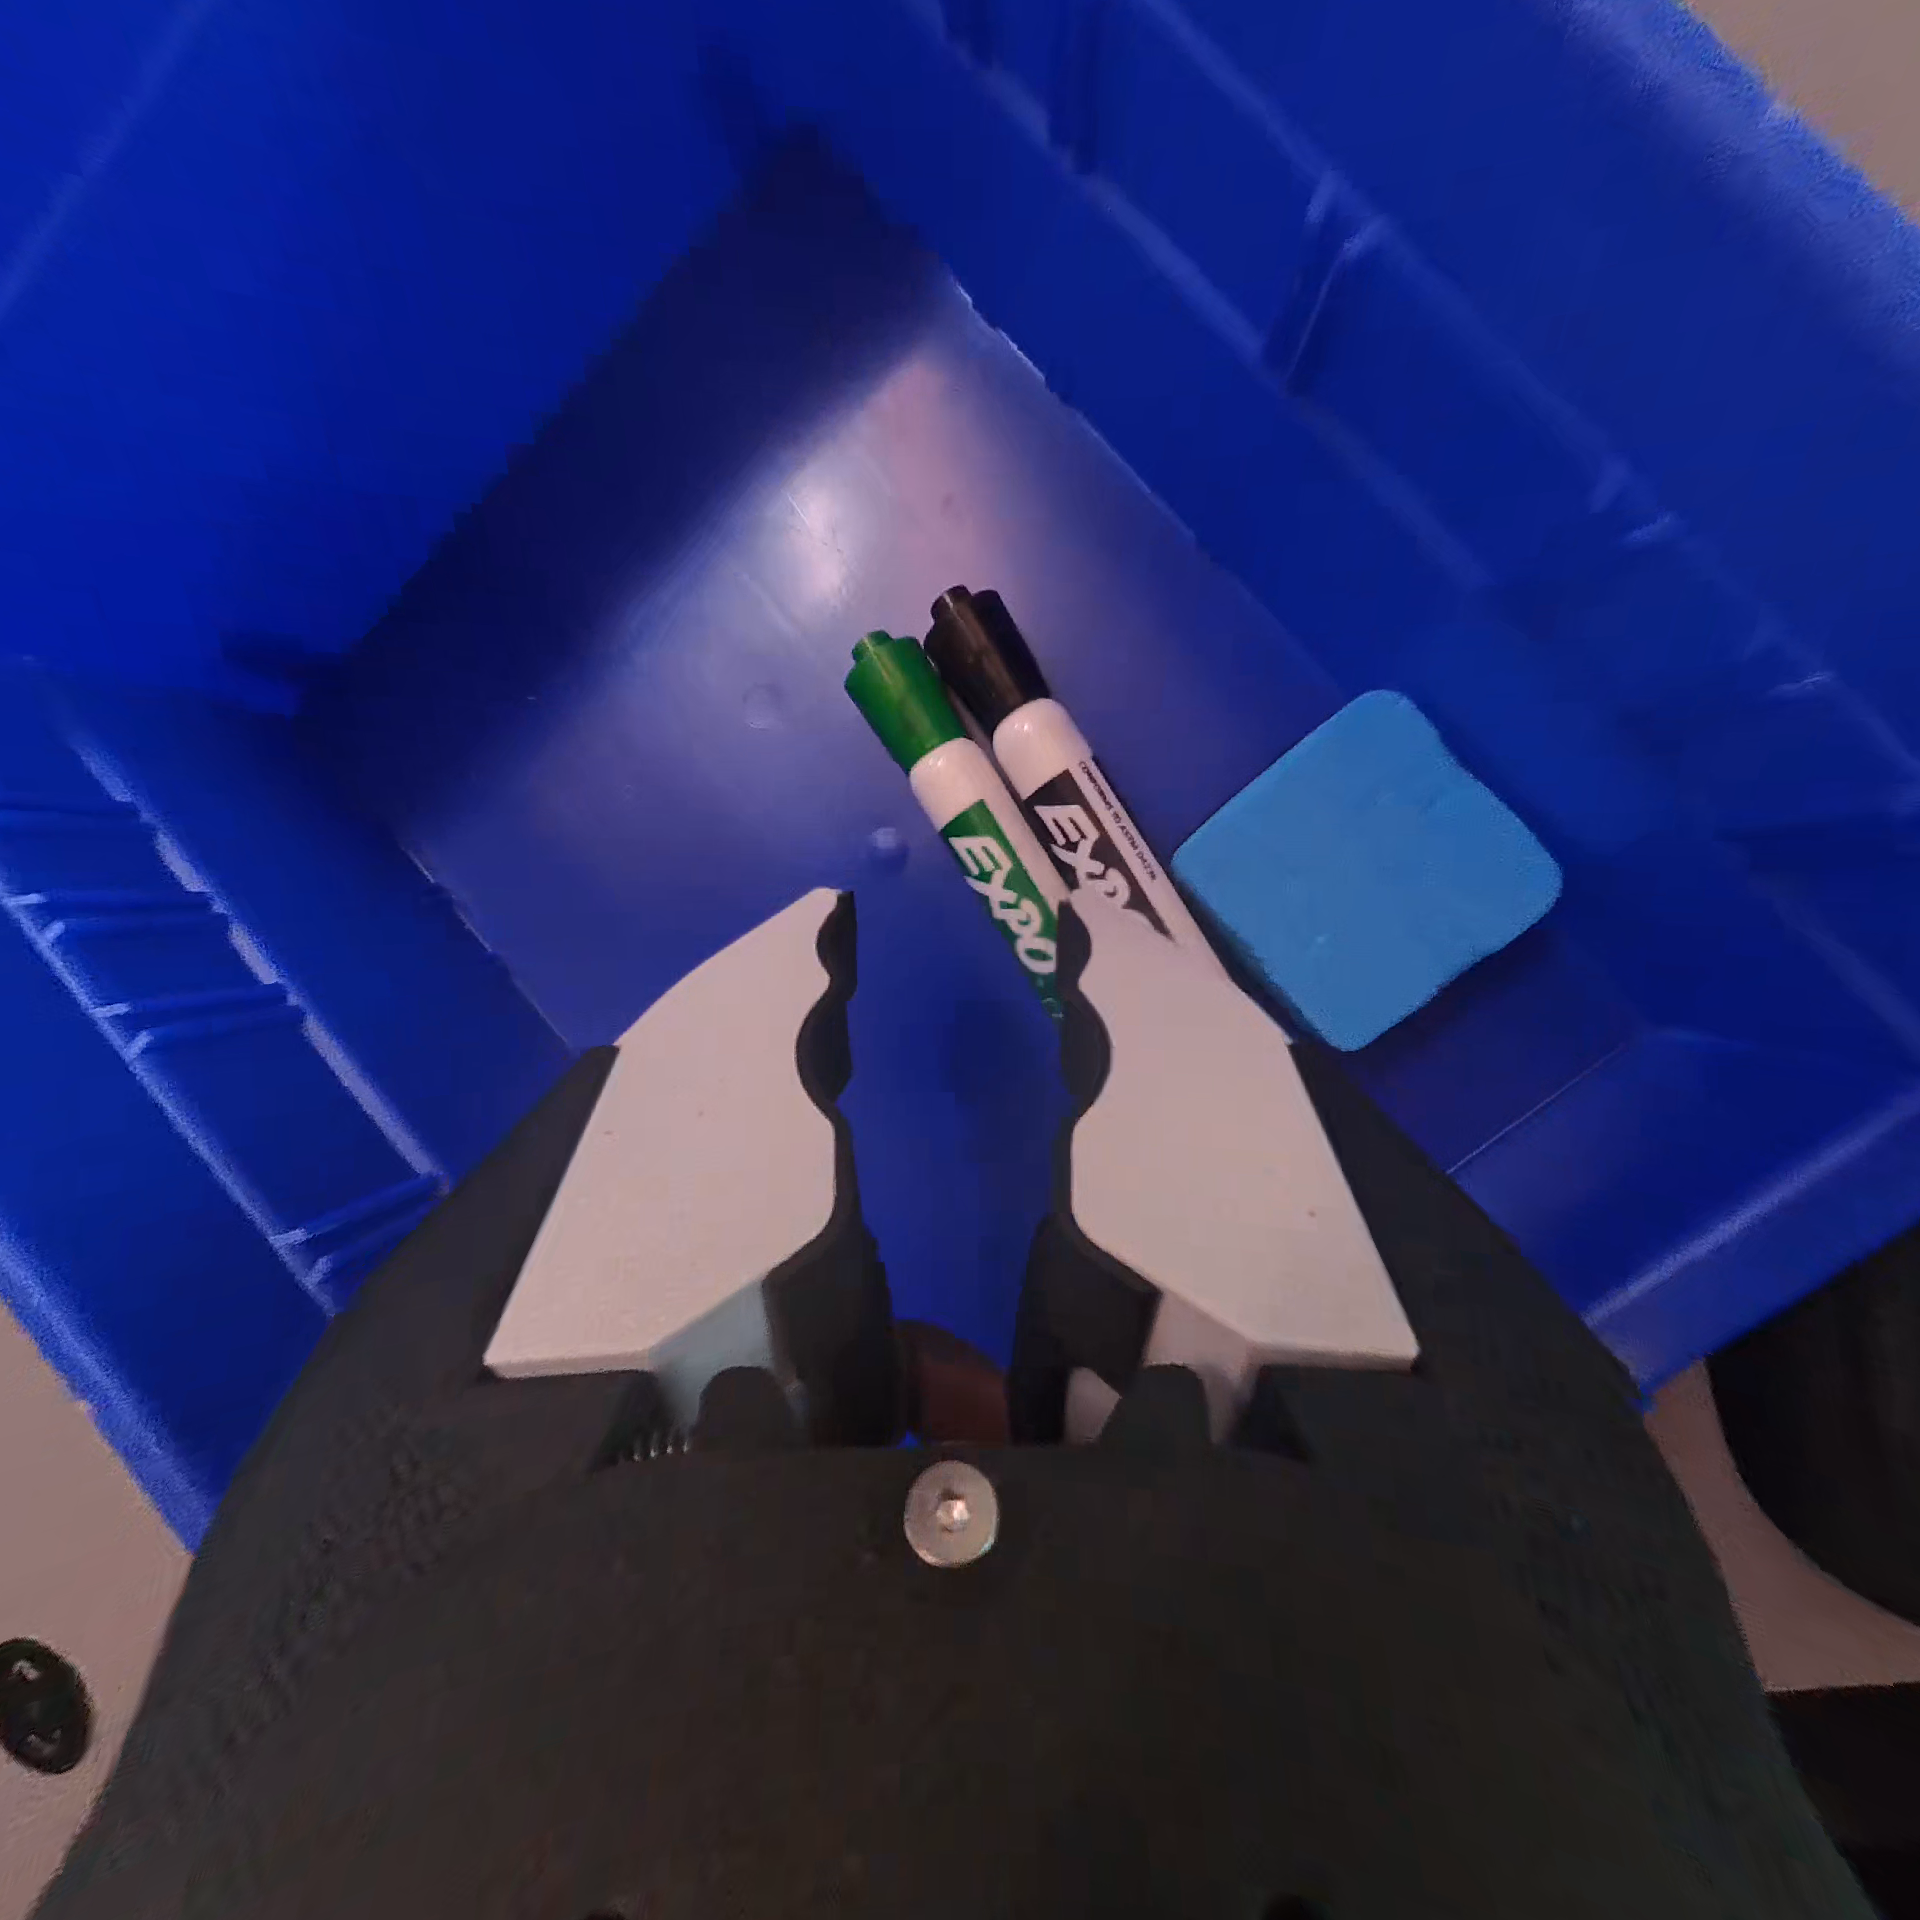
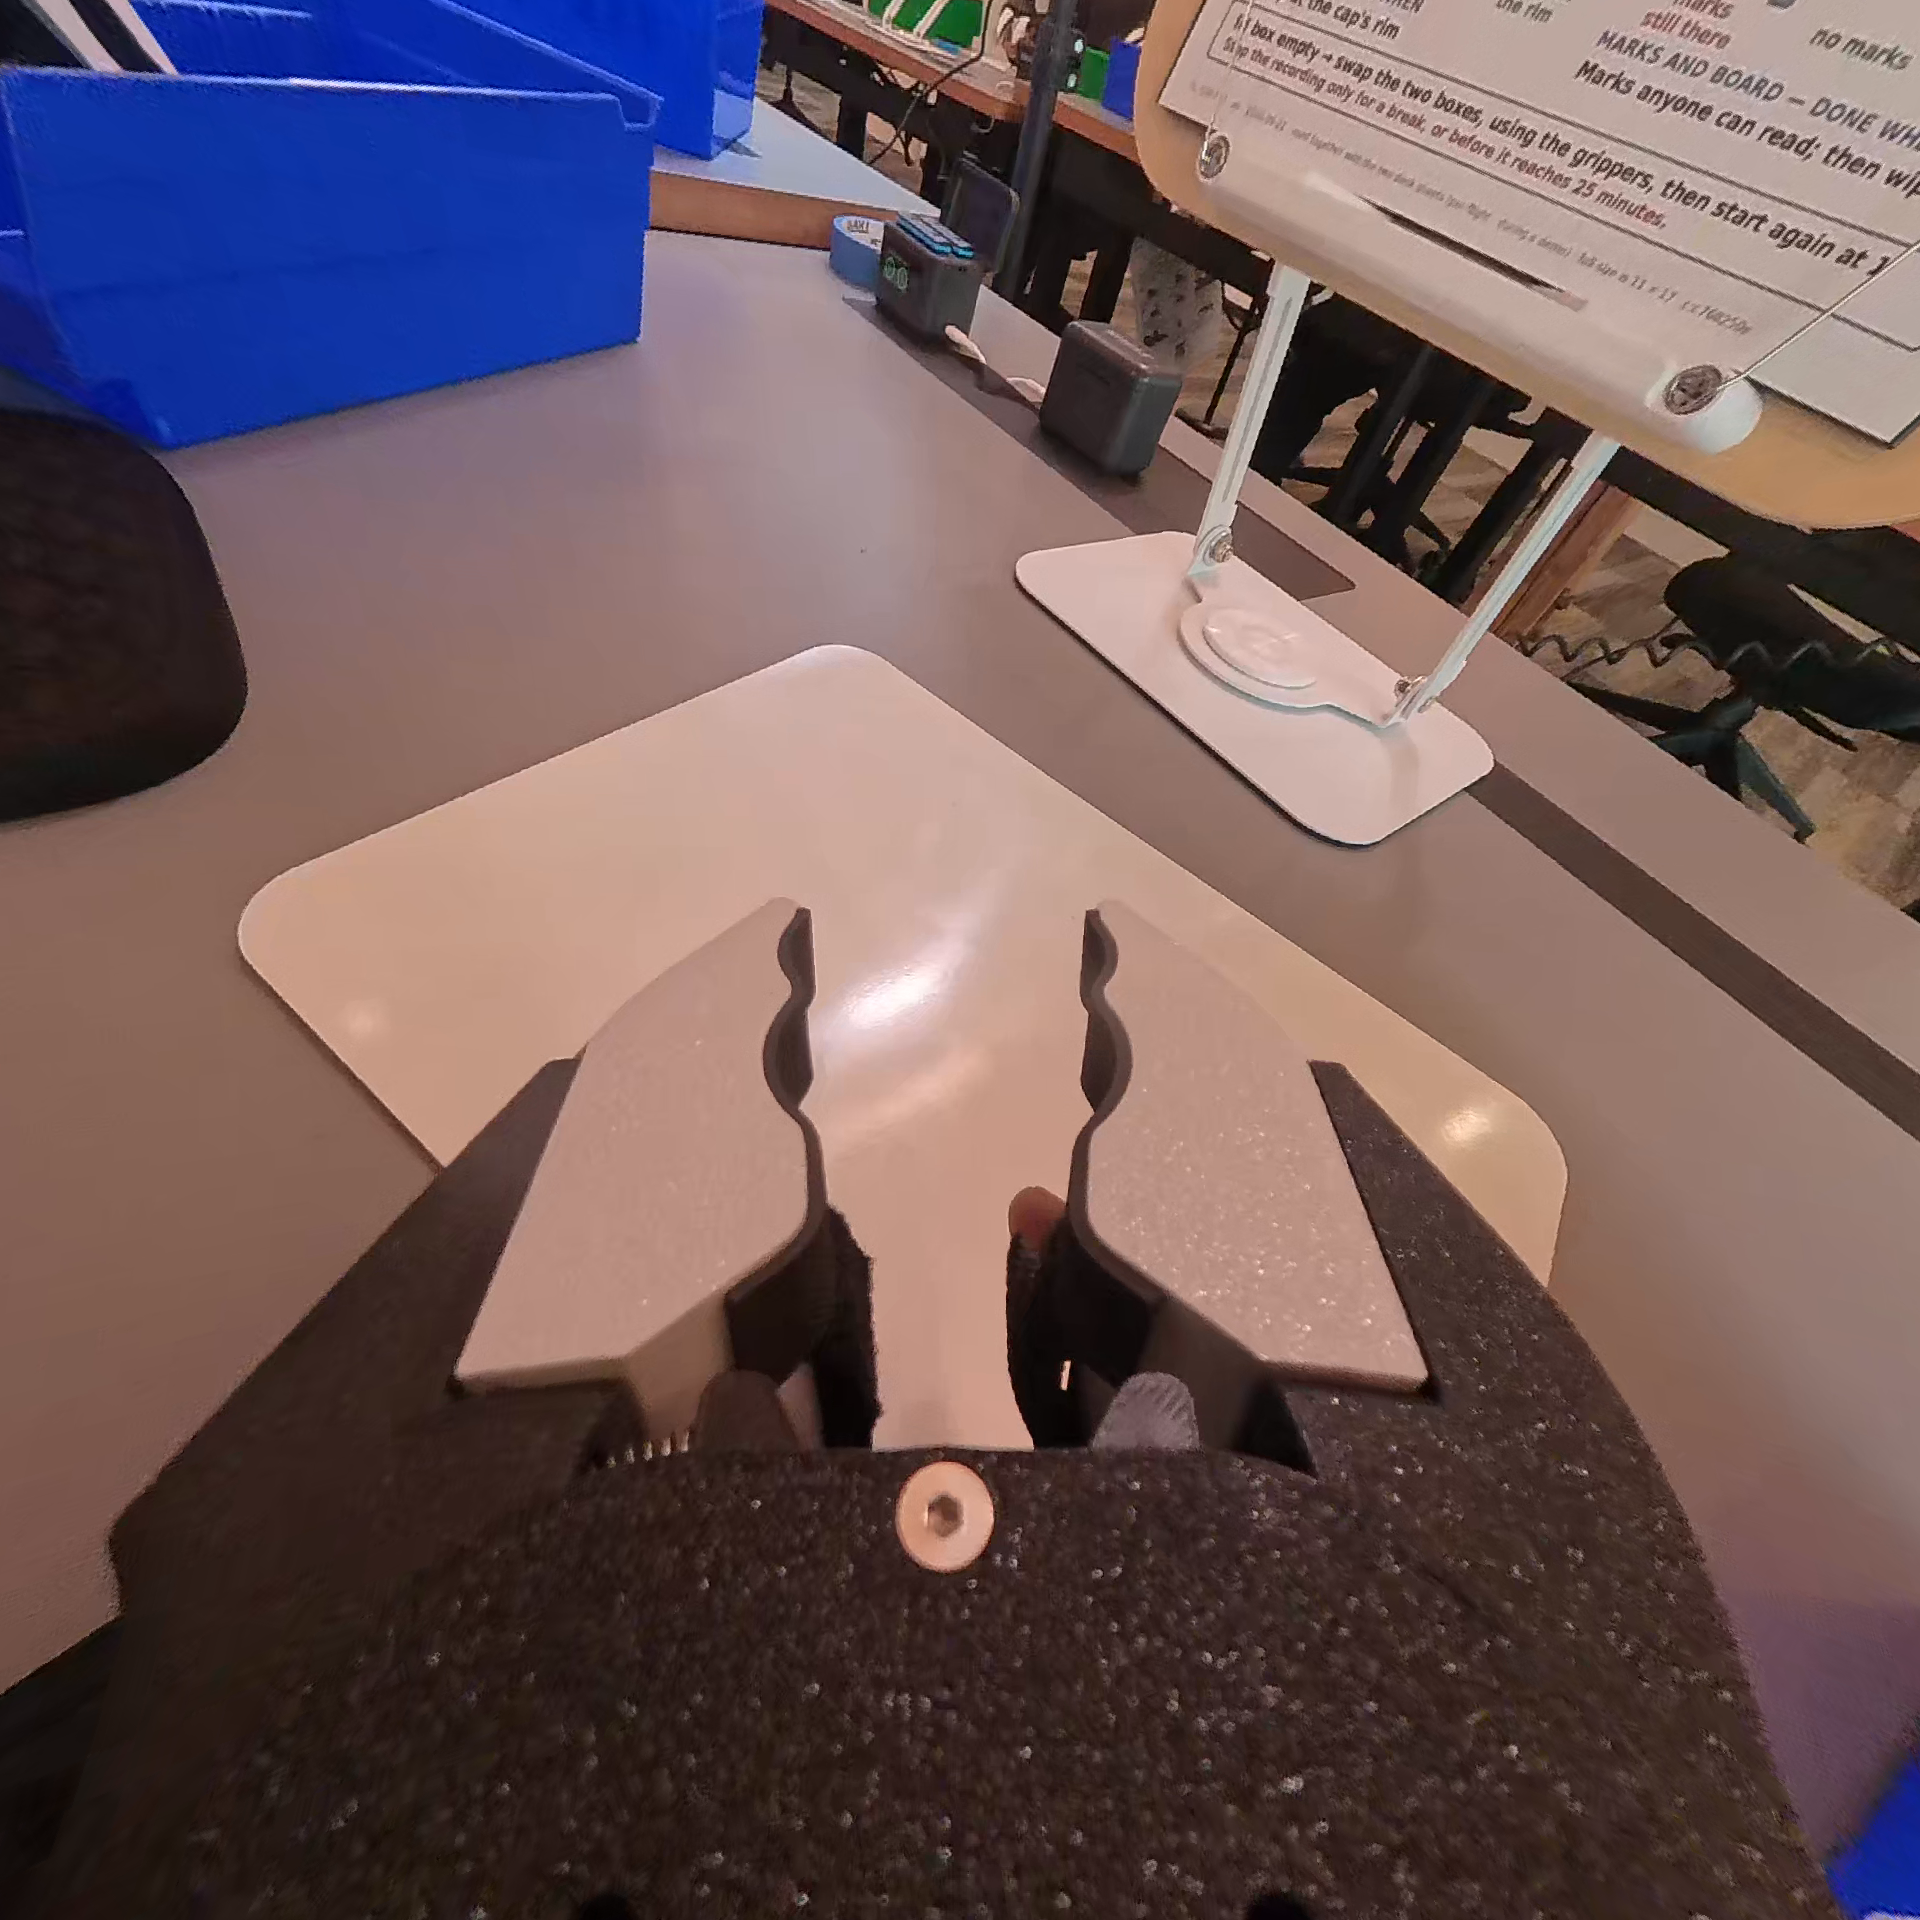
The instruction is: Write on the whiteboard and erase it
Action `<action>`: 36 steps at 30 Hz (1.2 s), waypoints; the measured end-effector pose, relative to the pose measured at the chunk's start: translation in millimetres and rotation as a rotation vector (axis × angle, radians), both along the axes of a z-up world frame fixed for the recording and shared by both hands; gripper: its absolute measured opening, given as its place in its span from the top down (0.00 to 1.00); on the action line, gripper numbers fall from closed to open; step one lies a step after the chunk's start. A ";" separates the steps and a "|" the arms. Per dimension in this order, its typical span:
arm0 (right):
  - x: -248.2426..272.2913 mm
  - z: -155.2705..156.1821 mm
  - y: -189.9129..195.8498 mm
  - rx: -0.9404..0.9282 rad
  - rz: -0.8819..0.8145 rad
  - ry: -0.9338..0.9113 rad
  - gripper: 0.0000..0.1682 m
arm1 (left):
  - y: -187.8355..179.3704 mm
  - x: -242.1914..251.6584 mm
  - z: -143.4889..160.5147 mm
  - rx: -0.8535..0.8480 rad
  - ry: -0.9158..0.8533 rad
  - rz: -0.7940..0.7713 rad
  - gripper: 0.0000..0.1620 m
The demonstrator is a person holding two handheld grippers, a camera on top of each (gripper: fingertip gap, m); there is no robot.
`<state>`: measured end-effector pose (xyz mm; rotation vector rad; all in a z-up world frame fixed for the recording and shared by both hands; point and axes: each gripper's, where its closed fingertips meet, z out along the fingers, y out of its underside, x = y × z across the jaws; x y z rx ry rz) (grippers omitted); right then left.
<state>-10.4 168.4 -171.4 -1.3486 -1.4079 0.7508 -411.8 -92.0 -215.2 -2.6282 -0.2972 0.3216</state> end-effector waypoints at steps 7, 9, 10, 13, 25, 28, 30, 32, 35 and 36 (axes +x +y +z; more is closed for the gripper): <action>3.2 -1.6 3.4 0.034 -0.020 -0.011 0.71 | -3.0 0.6 -18.7 -0.032 -0.048 0.040 0.75; 4.6 -3.9 6.9 0.050 -0.040 -0.030 0.71 | -6.7 2.5 -23.3 -0.080 -0.023 0.027 0.76; 4.8 -5.1 7.5 0.060 -0.043 -0.039 0.71 | -9.9 3.2 -25.9 -0.110 -0.013 0.020 0.76; 3.9 -9.0 6.6 0.083 -0.037 -0.064 0.71 | -13.8 4.5 -29.0 -0.133 0.000 0.018 0.76; -6.9 -21.0 -14.3 0.050 0.095 -0.121 0.73 | 7.0 0.9 61.2 -0.008 0.478 -0.222 0.88; -16.5 -13.3 -35.1 0.003 0.200 -0.117 0.74 | 30.0 23.6 100.1 0.037 0.591 -0.359 0.89; -26.6 1.2 -53.3 -0.011 0.282 -0.108 0.74 | 50.2 54.0 115.4 0.075 0.602 -0.498 0.89; -39.6 22.0 -75.3 -0.039 0.387 -0.109 0.74 | 70.1 90.8 119.6 0.091 0.587 -0.661 0.89; -62.4 58.7 -98.6 -0.086 0.495 -0.128 0.71 | 94.4 144.9 114.1 0.063 0.607 -0.907 0.89; -71.2 71.7 -102.7 -0.092 0.517 -0.120 0.71 | 100.2 162.6 109.9 0.045 0.615 -0.987 0.89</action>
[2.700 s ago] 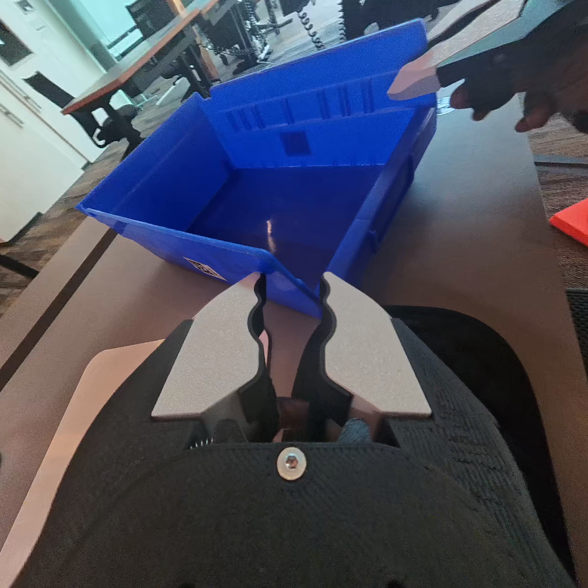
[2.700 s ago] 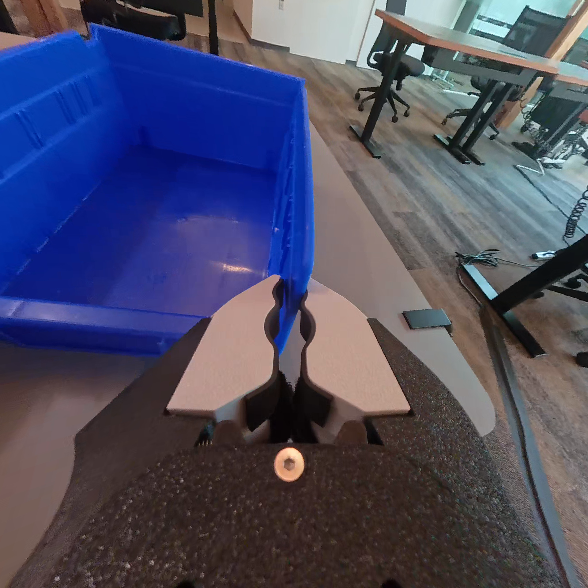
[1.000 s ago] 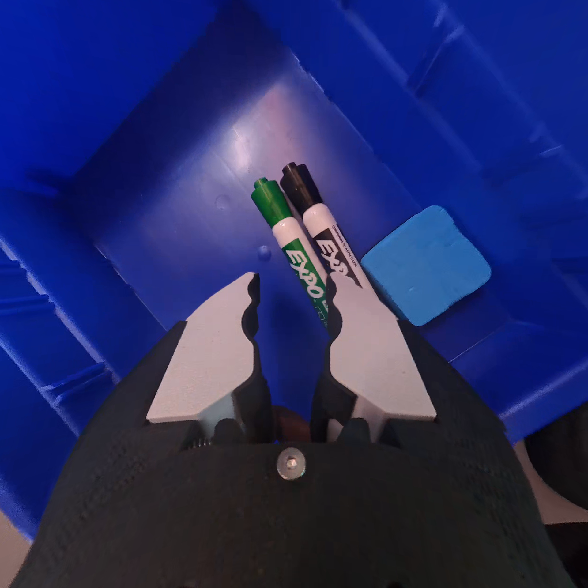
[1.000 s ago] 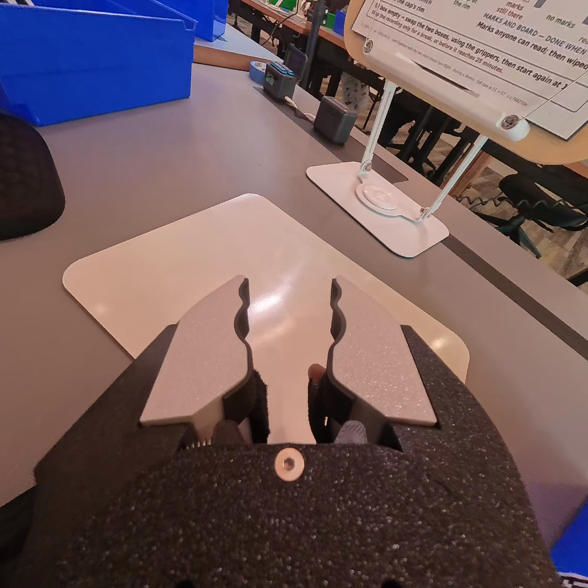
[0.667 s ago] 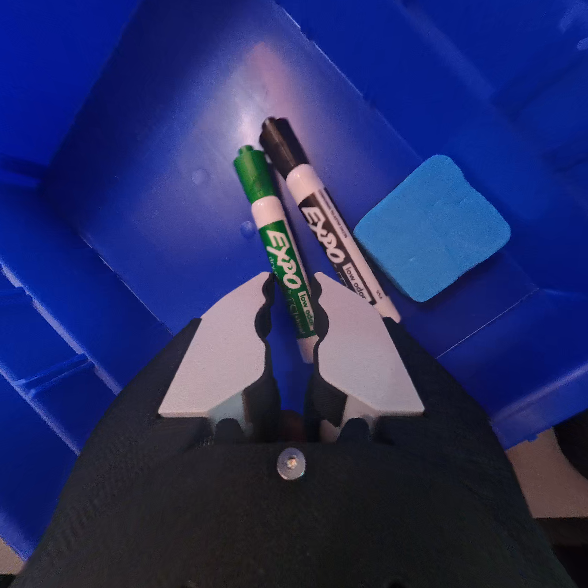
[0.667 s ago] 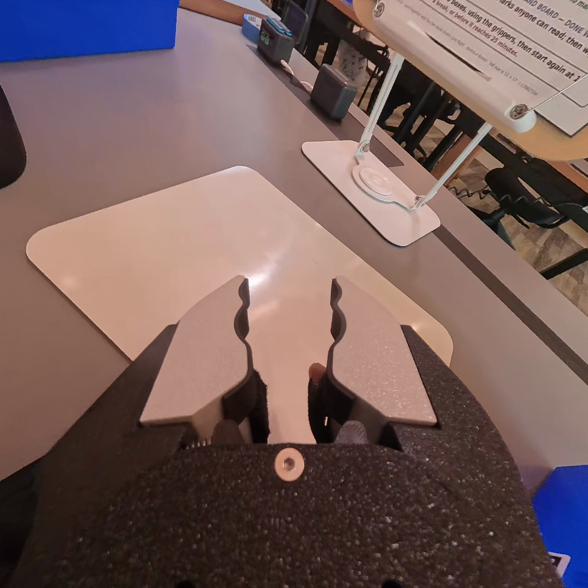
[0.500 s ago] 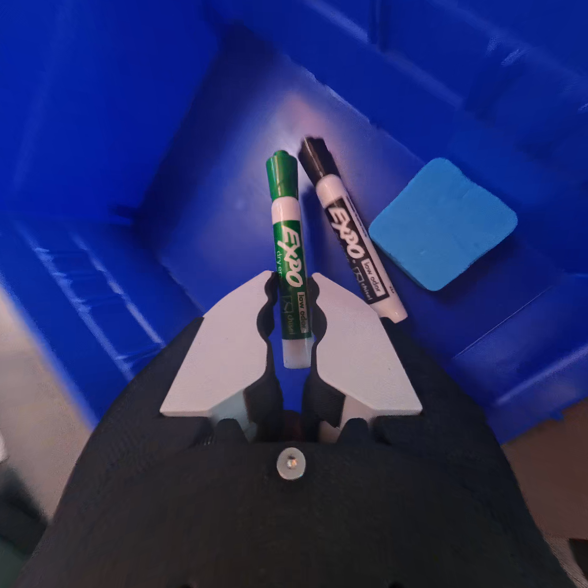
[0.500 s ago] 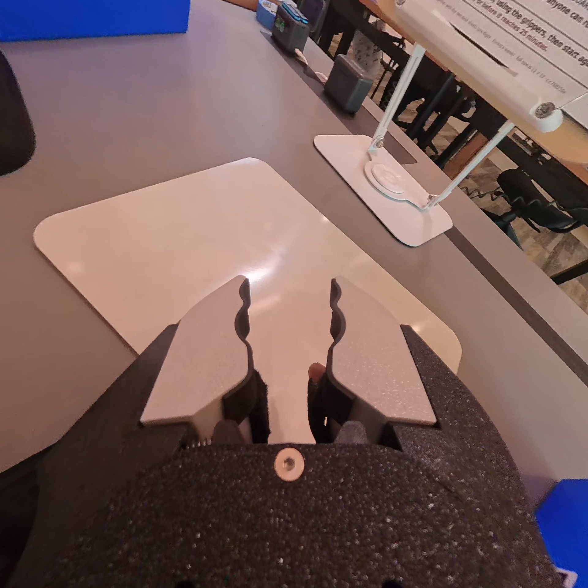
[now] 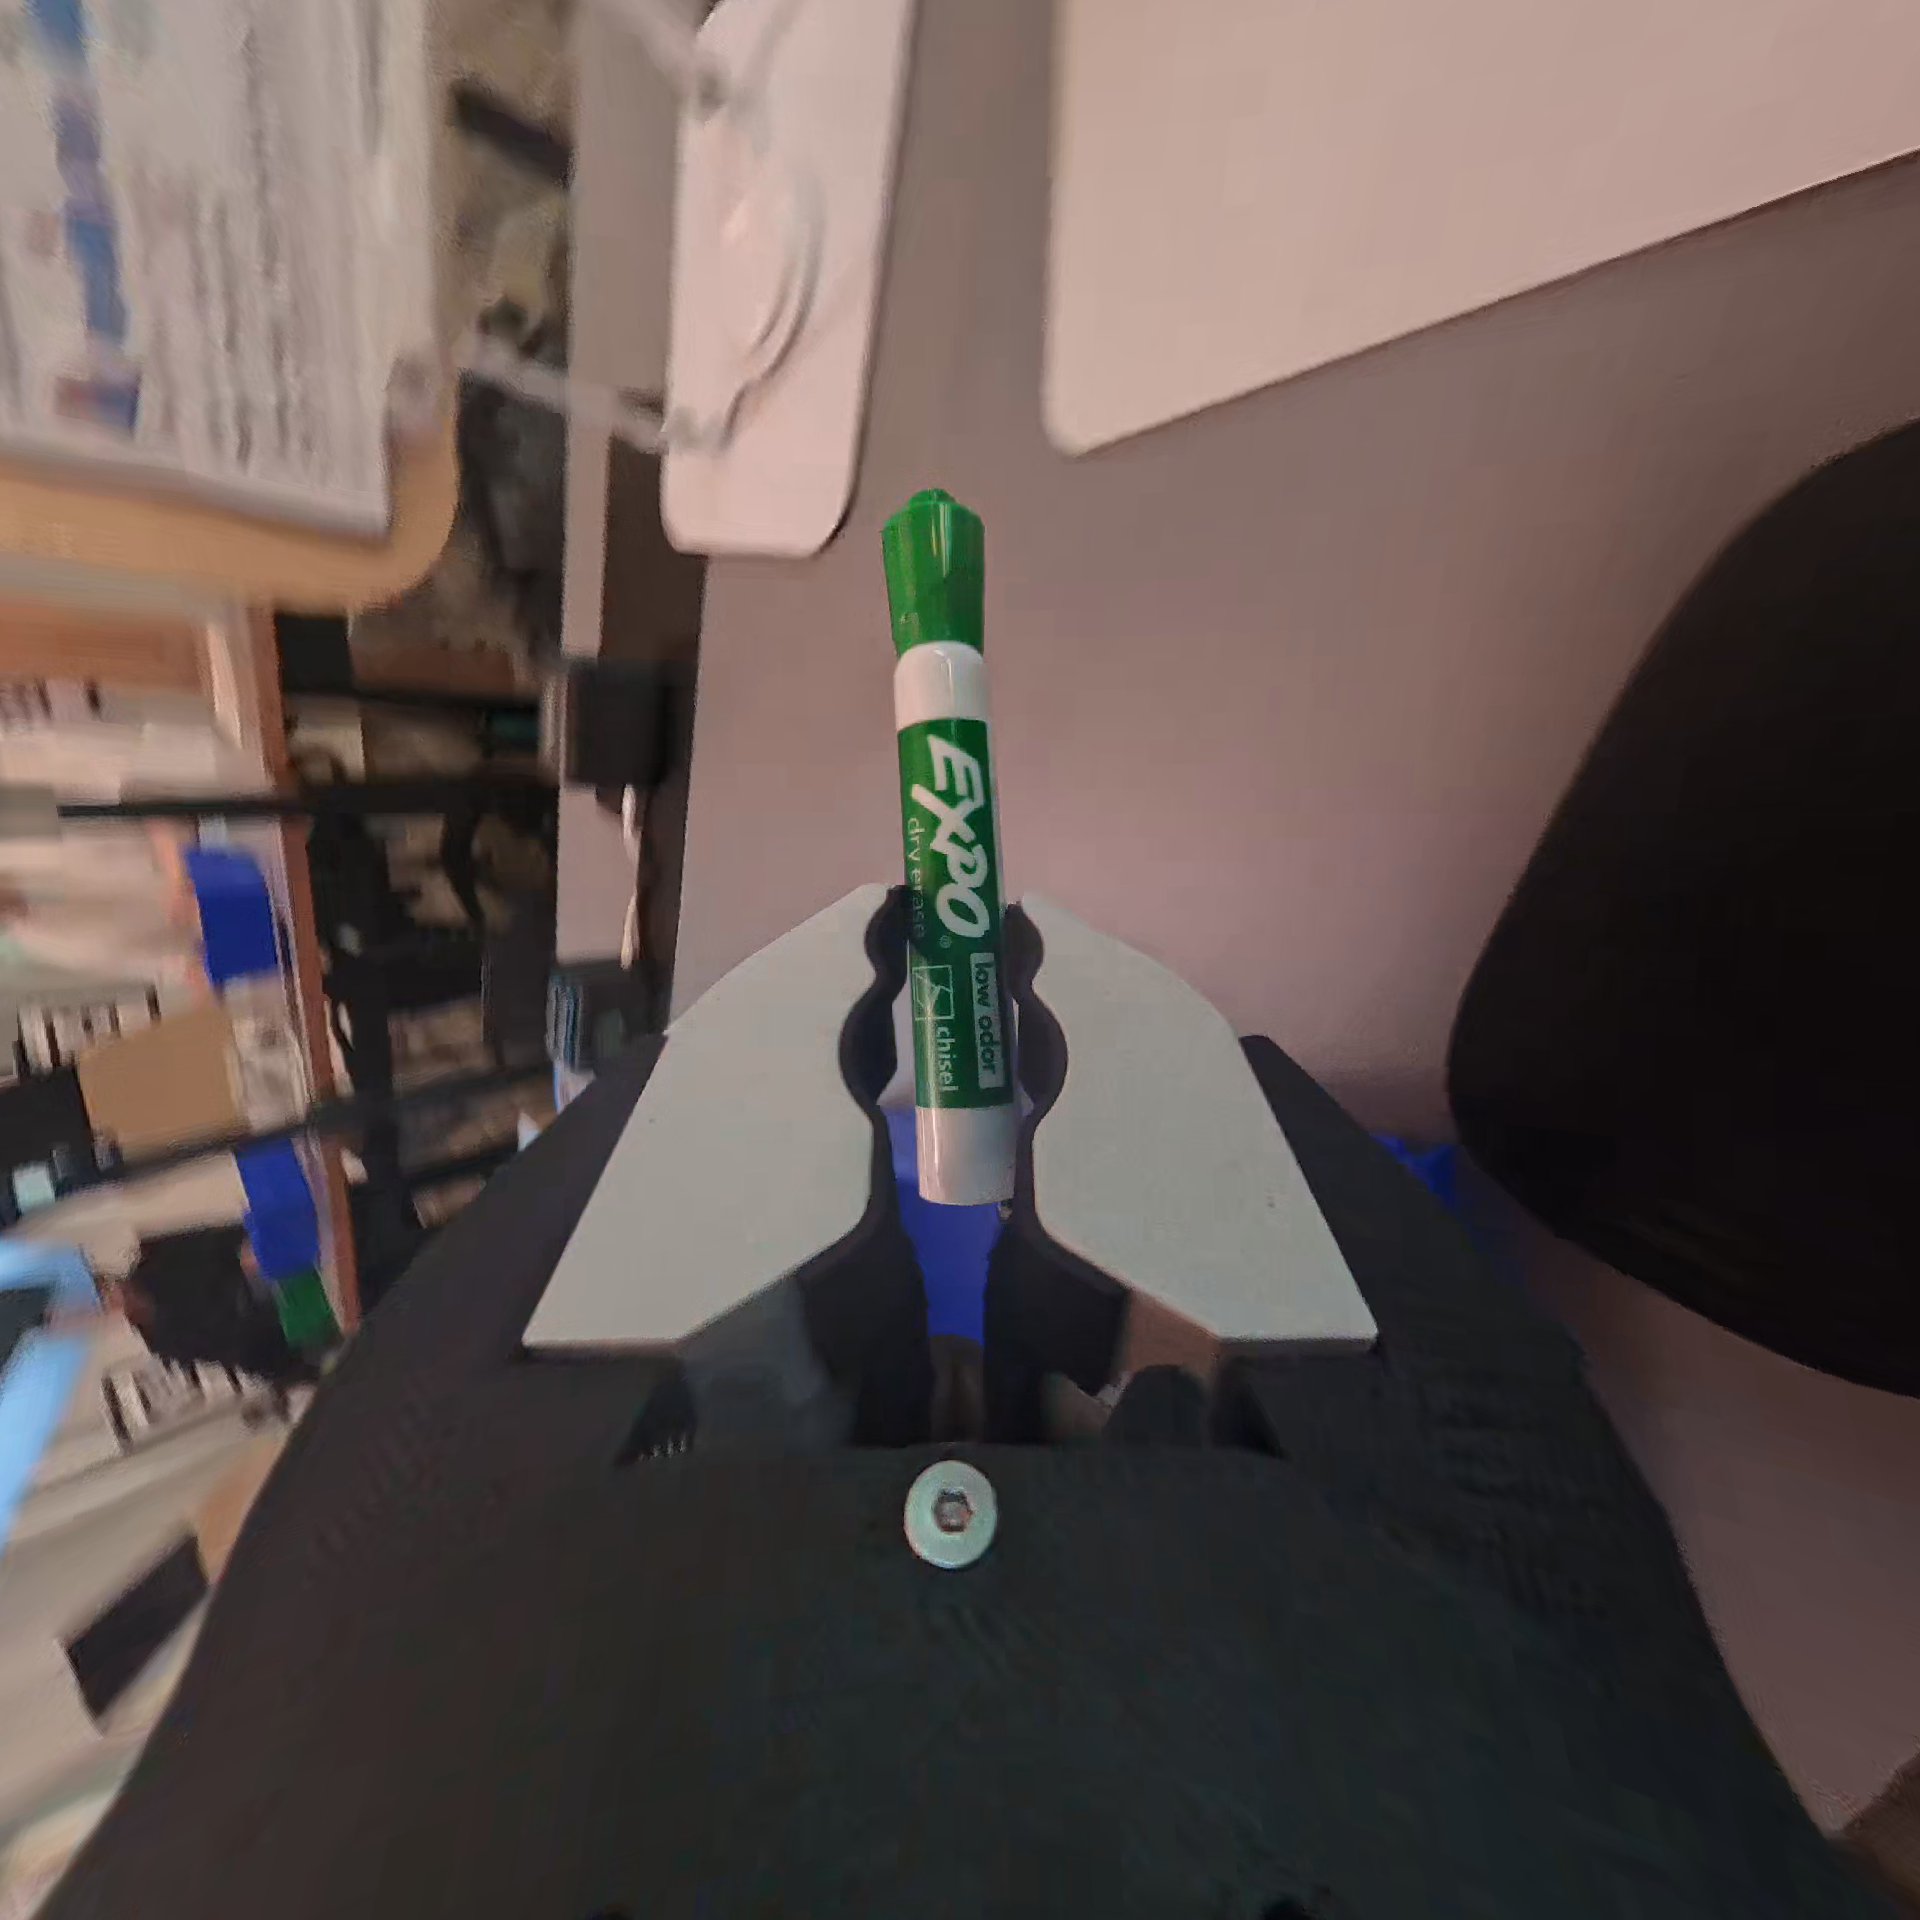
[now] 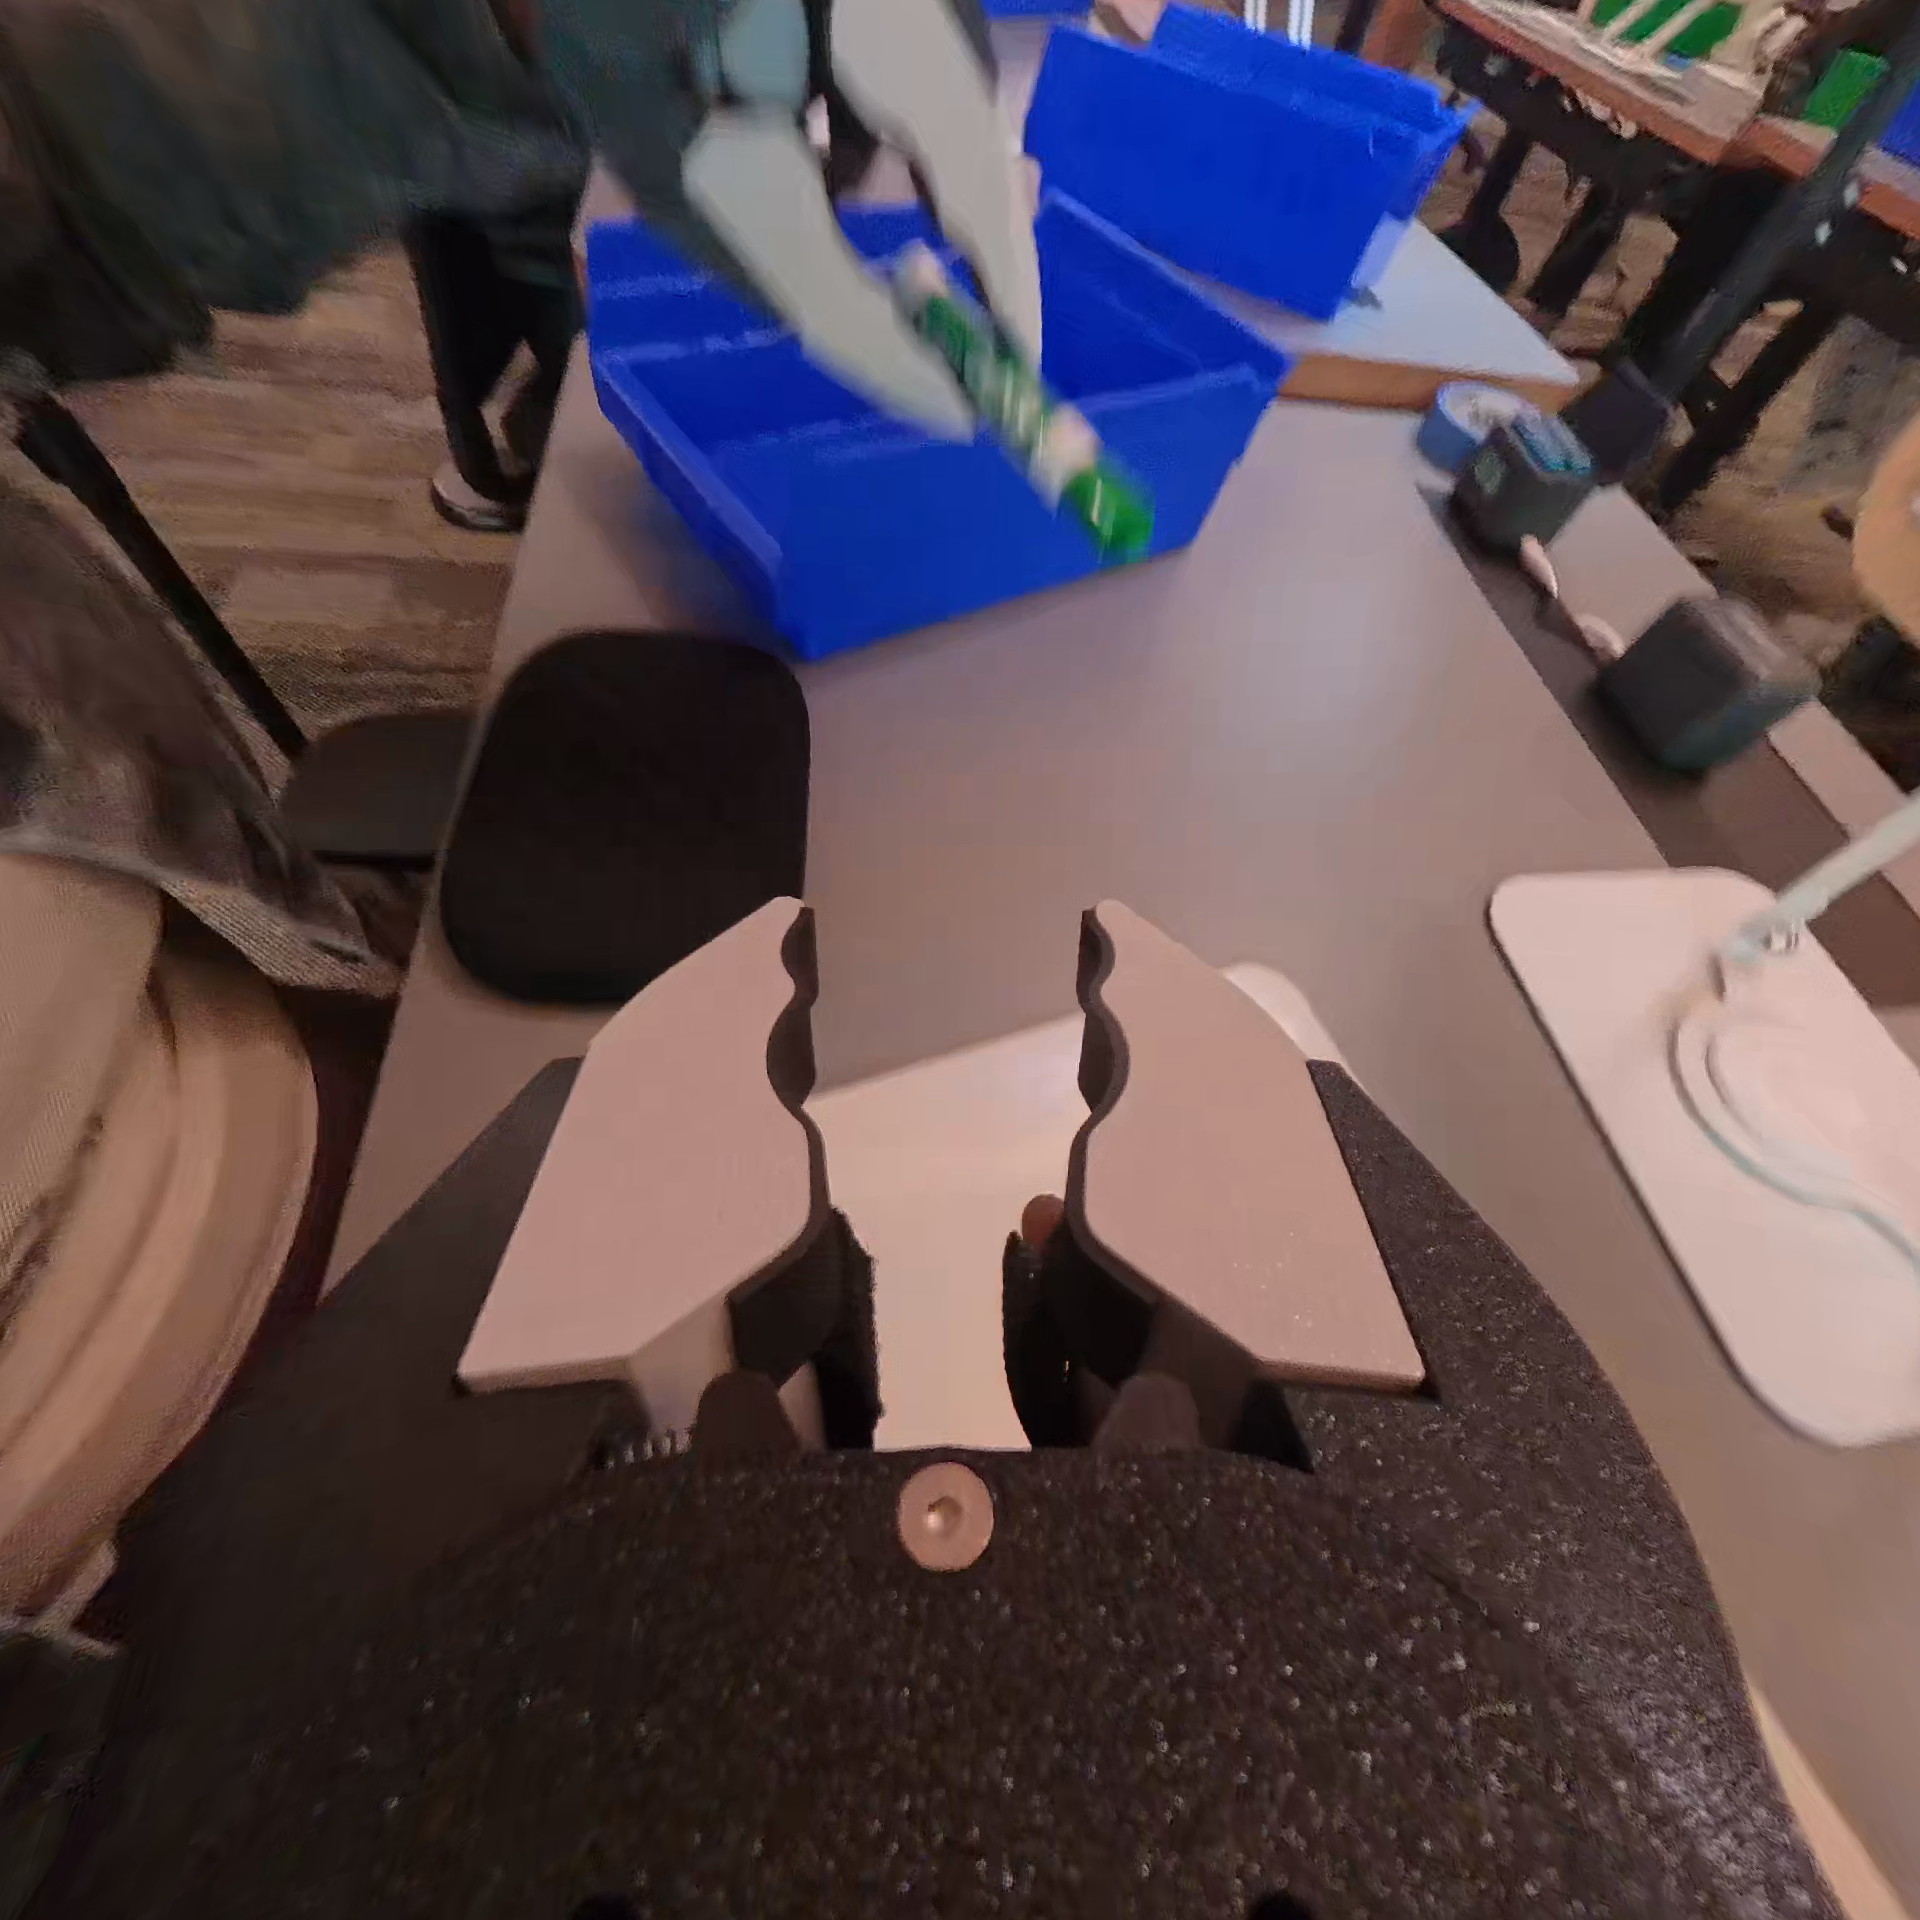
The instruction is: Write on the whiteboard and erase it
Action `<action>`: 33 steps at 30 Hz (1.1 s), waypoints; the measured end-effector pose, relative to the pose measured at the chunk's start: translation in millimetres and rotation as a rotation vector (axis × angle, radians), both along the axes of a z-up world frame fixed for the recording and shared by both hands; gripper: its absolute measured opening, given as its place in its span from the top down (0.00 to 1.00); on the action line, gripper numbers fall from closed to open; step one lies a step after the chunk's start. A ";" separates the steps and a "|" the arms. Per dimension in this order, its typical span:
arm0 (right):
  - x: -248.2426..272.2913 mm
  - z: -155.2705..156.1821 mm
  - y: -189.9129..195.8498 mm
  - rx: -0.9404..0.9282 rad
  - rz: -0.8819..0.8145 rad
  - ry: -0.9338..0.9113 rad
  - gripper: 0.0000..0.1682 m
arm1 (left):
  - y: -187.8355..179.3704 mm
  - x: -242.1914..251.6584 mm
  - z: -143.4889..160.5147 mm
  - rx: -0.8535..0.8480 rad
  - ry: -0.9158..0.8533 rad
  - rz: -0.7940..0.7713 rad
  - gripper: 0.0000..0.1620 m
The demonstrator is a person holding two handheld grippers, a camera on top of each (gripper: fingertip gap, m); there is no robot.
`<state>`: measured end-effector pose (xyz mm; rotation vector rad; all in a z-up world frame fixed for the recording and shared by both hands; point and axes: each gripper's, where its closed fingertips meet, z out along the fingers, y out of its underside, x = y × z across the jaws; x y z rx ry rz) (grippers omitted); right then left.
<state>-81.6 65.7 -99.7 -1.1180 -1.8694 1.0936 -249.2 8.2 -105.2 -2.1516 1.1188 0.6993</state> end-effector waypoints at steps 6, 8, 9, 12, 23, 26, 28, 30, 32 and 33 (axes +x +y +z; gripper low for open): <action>-43.7 2.3 -17.1 -0.104 0.144 -0.184 0.73 | 15.1 81.2 -17.5 -0.122 0.157 -0.339 0.89; -50.4 -14.1 -26.9 -0.107 0.201 -0.277 0.71 | 17.1 97.0 -18.4 -0.136 0.175 -0.408 0.89; -53.3 -21.9 -30.5 -0.096 0.221 -0.309 0.73 | 17.9 102.4 -18.9 -0.142 0.190 -0.439 0.89; -52.2 -40.5 -45.0 -0.105 0.316 -0.410 0.84 | 16.4 114.5 -22.2 -0.172 0.202 -0.513 0.89; -55.9 62.7 26.2 -0.736 0.101 0.300 0.89 | 48.4 111.3 80.4 0.608 -1.189 -0.176 0.68; -47.7 80.4 28.4 -0.814 0.092 0.456 0.89 | 67.5 134.3 55.0 0.556 -1.301 -0.152 0.68; -43.3 86.0 22.9 -0.845 0.109 0.502 0.89 | 79.4 144.5 44.0 0.560 -1.201 -0.159 0.72; -40.9 88.0 17.3 -0.844 0.118 0.524 0.89 | 85.0 155.7 39.7 0.530 -1.147 -0.194 0.75; -38.8 87.0 15.3 -0.791 0.094 0.544 0.89 | 87.9 158.2 38.9 0.525 -1.078 -0.216 0.80; -37.2 86.5 16.0 -0.749 0.077 0.560 0.89 | 86.8 159.0 37.6 0.515 -1.029 -0.243 0.85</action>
